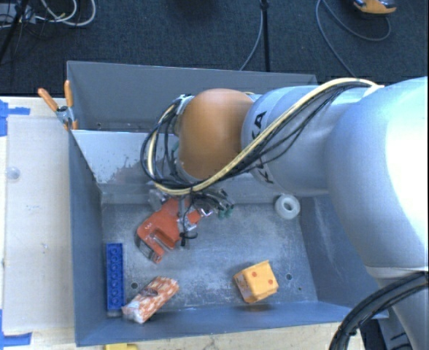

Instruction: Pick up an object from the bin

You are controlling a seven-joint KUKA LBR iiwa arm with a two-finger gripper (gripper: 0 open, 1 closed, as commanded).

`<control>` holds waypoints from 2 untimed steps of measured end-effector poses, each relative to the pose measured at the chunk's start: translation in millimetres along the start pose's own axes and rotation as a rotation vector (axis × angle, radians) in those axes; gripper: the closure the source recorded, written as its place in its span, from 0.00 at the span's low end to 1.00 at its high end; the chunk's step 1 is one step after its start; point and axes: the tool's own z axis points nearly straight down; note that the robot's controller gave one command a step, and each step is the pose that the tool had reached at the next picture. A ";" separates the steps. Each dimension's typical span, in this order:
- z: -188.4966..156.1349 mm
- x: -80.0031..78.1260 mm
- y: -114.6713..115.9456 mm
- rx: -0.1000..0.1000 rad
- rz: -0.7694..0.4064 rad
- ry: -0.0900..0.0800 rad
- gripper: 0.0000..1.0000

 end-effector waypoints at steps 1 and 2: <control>21.4 5.7 8.1 -0.006 0.131 0.004 1.00; 21.4 5.7 8.2 -0.006 0.130 0.004 1.00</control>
Offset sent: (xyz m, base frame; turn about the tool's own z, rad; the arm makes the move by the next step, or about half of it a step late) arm 0.0000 0.0000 0.0000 0.0000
